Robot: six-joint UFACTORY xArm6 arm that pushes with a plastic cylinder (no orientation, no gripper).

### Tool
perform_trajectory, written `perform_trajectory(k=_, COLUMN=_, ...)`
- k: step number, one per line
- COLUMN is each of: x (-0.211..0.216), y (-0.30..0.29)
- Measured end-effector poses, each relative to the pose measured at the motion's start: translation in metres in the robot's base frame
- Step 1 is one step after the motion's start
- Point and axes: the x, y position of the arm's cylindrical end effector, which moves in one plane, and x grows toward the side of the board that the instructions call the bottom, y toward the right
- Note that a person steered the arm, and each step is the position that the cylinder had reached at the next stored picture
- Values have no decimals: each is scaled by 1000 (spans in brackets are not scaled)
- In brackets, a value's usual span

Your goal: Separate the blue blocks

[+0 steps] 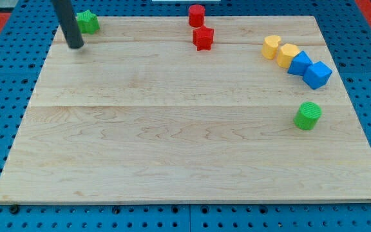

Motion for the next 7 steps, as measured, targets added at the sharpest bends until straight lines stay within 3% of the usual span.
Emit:
perform_trajectory(k=1, x=84, y=17)
perform_trajectory(k=2, x=129, y=79)
perform_trajectory(k=6, x=127, y=495)
perform_trajectory(k=7, x=94, y=544)
